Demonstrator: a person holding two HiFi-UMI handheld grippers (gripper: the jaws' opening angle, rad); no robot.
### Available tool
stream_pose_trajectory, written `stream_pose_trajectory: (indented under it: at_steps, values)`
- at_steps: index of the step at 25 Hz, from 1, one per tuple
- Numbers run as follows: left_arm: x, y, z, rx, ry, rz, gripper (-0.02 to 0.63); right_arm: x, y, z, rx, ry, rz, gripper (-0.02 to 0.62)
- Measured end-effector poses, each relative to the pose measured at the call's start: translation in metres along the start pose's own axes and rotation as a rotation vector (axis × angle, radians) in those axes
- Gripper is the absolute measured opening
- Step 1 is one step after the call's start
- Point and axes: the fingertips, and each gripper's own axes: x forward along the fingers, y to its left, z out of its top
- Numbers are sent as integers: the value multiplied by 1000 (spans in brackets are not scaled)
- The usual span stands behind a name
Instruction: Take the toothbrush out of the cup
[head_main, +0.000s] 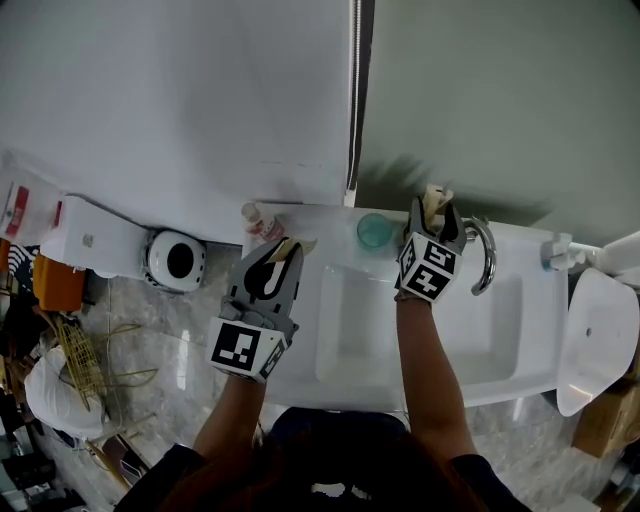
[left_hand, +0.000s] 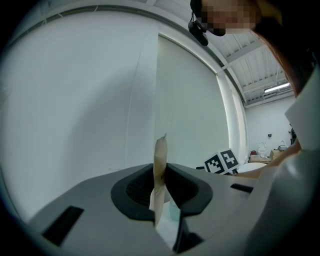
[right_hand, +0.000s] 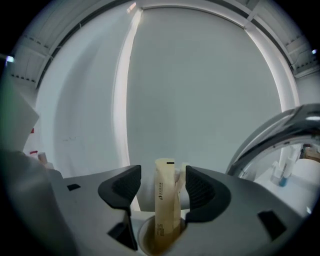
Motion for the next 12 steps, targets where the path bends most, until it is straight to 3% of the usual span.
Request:
stream_pose_trajectory:
  at_steps: [4,12]
  values:
    - [2,7,-5,-8,13,2,74,16,-1,-8,-3,33,-38,304]
    - [6,20,-13,-15,30,10,74,36,-9,-17,-26,53,-63,293]
